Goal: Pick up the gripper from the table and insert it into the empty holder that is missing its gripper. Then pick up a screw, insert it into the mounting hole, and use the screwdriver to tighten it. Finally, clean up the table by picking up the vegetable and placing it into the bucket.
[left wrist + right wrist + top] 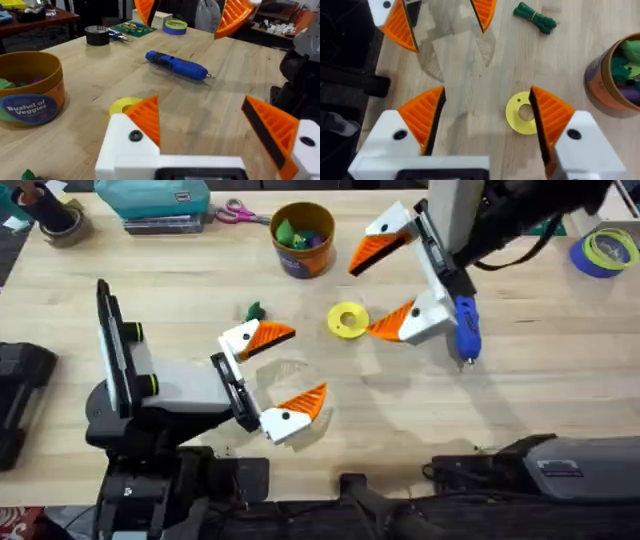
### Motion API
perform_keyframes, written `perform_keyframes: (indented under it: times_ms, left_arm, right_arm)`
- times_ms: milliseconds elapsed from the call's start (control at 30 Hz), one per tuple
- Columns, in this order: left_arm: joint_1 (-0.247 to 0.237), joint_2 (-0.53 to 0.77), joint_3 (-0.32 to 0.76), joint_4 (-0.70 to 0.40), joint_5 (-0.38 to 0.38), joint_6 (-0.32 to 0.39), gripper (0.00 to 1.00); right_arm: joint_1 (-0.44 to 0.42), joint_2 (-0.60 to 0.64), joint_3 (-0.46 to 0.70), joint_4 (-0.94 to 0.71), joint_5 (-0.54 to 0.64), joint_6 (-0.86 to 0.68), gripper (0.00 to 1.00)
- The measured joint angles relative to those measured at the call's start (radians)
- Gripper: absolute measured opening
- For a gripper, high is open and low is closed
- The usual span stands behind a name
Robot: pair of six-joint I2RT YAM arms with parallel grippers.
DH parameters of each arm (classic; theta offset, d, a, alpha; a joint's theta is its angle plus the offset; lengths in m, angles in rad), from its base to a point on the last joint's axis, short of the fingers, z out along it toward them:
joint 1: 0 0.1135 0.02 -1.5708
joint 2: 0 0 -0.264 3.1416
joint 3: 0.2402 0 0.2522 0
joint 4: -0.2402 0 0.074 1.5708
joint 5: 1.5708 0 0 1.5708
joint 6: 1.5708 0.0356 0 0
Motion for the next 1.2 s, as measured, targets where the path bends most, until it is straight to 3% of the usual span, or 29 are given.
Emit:
perform_keyframes:
  times_ms: [300,367,400,533,567,867,1033,1200]
  left_arm:
    - [0.0,0.0,0.0,0.0,0.0,-0.001,0.961]
    - [0.0,0.0,0.0,0.0,0.0,0.001,0.823]
    - [0.0,0.0,0.0,0.0,0.0,0.002,0.708]
    - [0.0,0.0,0.0,0.0,0.0,0.001,0.078]
    - [0.0,0.0,0.0,0.0,0.0,0.004,0.021]
    - [0.0,0.0,0.0,0.0,0.0,0.004,0.006]
    - [0.0,0.0,0.0,0.0,0.0,0.004,0.006]
    - [0.0,0.0,0.0,0.0,0.0,0.004,0.006]
  right_arm:
    - [0.0,0.04,0.0,0.001,0.036,-0.001,0.997]
    - [0.0,0.04,-0.001,0.001,0.057,-0.001,0.997]
    - [0.0,0.04,-0.001,0.001,0.067,-0.001,0.997]
    - [0.0,0.04,-0.001,0.001,0.09,-0.001,0.997]
    - [0.0,0.04,-0.001,0.001,0.094,-0.001,0.997]
    - [-0.002,0.039,-0.001,0.055,0.104,0.059,0.997]
    - [-0.033,0.04,0.036,0.089,0.13,0.34,0.997]
    - [-0.092,0.039,0.144,0.073,0.287,0.685,0.996]
